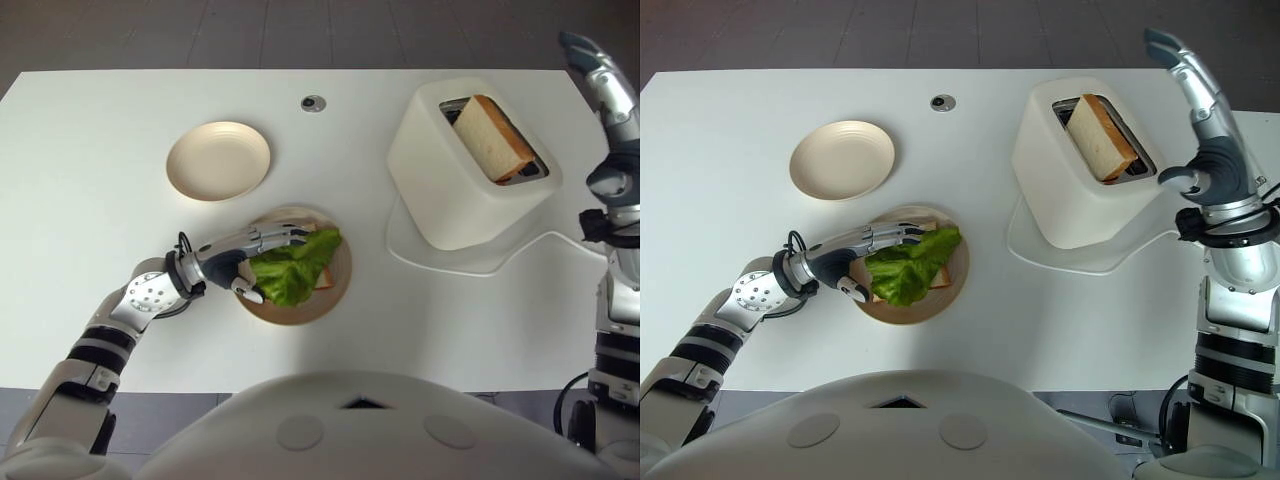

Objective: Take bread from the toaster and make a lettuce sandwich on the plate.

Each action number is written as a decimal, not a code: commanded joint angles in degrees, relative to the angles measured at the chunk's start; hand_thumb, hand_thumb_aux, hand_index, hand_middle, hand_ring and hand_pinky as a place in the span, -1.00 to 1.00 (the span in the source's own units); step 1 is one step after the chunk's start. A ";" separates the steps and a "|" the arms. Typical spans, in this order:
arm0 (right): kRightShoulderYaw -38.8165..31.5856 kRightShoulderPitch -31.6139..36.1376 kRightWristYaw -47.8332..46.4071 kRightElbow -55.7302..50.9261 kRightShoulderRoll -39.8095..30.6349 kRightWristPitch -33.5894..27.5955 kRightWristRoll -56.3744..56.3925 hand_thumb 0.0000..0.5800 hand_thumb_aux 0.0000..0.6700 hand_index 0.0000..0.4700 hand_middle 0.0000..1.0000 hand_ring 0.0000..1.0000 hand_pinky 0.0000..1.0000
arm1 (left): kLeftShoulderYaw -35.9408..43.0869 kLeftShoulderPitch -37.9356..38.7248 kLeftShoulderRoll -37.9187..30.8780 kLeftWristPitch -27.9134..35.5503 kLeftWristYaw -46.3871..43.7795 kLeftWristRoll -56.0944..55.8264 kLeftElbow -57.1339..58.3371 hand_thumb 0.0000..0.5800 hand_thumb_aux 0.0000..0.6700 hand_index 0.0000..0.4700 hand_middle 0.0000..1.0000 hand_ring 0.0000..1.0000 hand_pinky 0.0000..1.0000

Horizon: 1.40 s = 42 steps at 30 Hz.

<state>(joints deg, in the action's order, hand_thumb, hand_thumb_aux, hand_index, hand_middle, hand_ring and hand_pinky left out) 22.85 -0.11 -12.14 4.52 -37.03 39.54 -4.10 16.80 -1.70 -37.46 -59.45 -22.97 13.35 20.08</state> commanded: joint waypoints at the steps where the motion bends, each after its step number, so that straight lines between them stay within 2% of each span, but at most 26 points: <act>1: -0.66 1.63 3.94 -7.33 -2.86 -2.20 -13.49 -1.00 -1.00 -1.00 -1.00 -1.00 -1.00 | -1.00 -1.10 0.60 0.41 0.34 0.58 1.22 -1.00 -1.00 -1.00 -1.00 -1.00 -1.00; 6: -5.31 1.80 6.33 -13.69 -5.32 -4.11 -23.03 -1.00 -1.00 -1.00 -1.00 -1.00 -1.00 | -1.38 -2.39 1.99 1.72 1.33 2.49 2.94 -1.00 -1.00 -1.00 -1.00 -1.00 -1.00; 14: -9.40 1.34 7.36 -17.29 -6.72 -3.86 -23.96 -1.00 -1.00 -1.00 -1.00 -1.00 -1.00 | -1.30 -2.91 2.94 1.90 2.06 3.77 4.26 -1.00 -1.00 -1.00 -1.00 -1.00 -1.00; 15: -9.74 1.39 7.29 -17.41 -6.71 -3.71 -23.50 -0.01 -0.42 -0.42 -1.00 -1.00 -1.00 | -1.32 -2.98 3.00 1.90 2.23 4.01 4.57 -1.00 -1.00 -1.00 -1.00 -1.00 -1.00; 16: -10.05 1.40 7.30 -17.36 -6.72 -3.55 -22.98 0.50 0.00 0.00 -1.00 -1.00 -1.00 | -1.32 -3.02 3.03 1.90 2.35 4.16 4.77 -1.00 -1.00 -1.00 -1.00 -1.00 -1.00; 17: -10.07 1.24 7.25 -16.88 -6.68 -3.43 -22.13 0.67 0.19 0.19 -1.00 -1.00 -1.00 | -1.30 -3.06 3.05 1.83 2.42 4.23 4.89 -1.00 -1.00 -1.00 -1.00 -1.00 -1.00; 18: -9.86 1.16 7.45 -16.44 -6.61 -3.24 -21.36 0.96 0.71 0.71 -1.00 -1.00 -1.00 | -1.28 -3.09 3.07 1.69 2.51 4.31 5.04 -1.00 -1.00 -1.00 -1.00 -1.00 -1.00; 20: -8.79 1.68 8.57 -15.56 -6.19 -2.91 -19.47 1.00 1.00 1.00 -0.96 -0.96 -0.96 | -1.22 -3.17 3.15 1.45 2.60 4.28 5.33 -1.00 -1.00 -1.00 -1.00 -1.00 -1.00; 22: -7.34 2.78 10.40 -15.05 -5.51 -2.07 -17.16 1.00 1.00 1.00 -0.54 -0.54 -0.54 | -1.10 -3.50 3.31 1.41 2.62 4.31 6.08 -1.00 -1.00 -1.00 -1.00 -1.00 -1.00; 24: -6.51 3.48 11.89 -14.23 -5.04 -1.67 -16.21 1.00 1.00 1.00 -0.34 -0.34 -0.34 | -1.18 -3.81 3.37 1.36 2.83 4.55 6.89 -1.00 -1.00 -1.00 -1.00 -1.00 -1.00; 25: -6.29 3.77 12.41 -13.63 -4.66 -1.36 -15.58 1.00 1.00 1.00 -0.07 -0.07 -0.07 | -1.21 -3.91 3.43 1.19 2.81 4.31 7.03 -1.00 -1.00 -1.00 -1.00 -1.00 -1.00; 27: -6.26 4.22 13.02 -12.28 -3.81 -0.36 -14.43 1.00 1.00 1.00 0.25 0.25 0.25 | -1.38 -3.80 3.52 0.63 2.91 3.71 7.10 -1.00 -1.00 -1.00 -1.00 -1.00 -1.00; 28: -6.17 4.49 13.49 -11.56 -3.29 0.19 -13.91 1.00 1.00 1.00 0.29 0.29 0.29 | -1.49 -3.85 3.61 0.54 3.13 3.81 7.21 -1.00 -1.00 -1.00 -1.00 -1.00 -1.00; 32: -5.59 6.10 16.46 -10.39 -1.09 2.06 -13.41 1.00 1.00 1.00 0.84 0.84 0.84 | -2.13 -4.28 3.97 0.56 4.23 4.43 7.70 -1.00 -1.00 -1.00 -1.00 -1.00 -1.00; 36: -5.76 7.28 17.32 -9.07 0.98 3.40 -10.19 1.00 1.00 1.00 1.00 1.00 1.00 | -3.33 -4.94 4.48 0.61 6.04 4.04 7.81 -1.00 -1.00 -1.00 -1.00 -1.00 -1.00; 42: -7.77 6.95 13.02 -5.49 3.40 3.20 0.37 1.00 1.00 1.00 1.00 1.00 1.00 | -6.87 -6.64 6.31 0.06 9.24 0.04 8.13 -1.00 -1.00 -1.00 -1.00 -1.00 -1.00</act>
<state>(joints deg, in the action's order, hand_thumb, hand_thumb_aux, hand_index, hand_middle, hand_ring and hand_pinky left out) 15.88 6.66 2.76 -2.80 -34.39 43.34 -7.50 10.79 -7.43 -31.71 -59.18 -13.84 15.37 27.59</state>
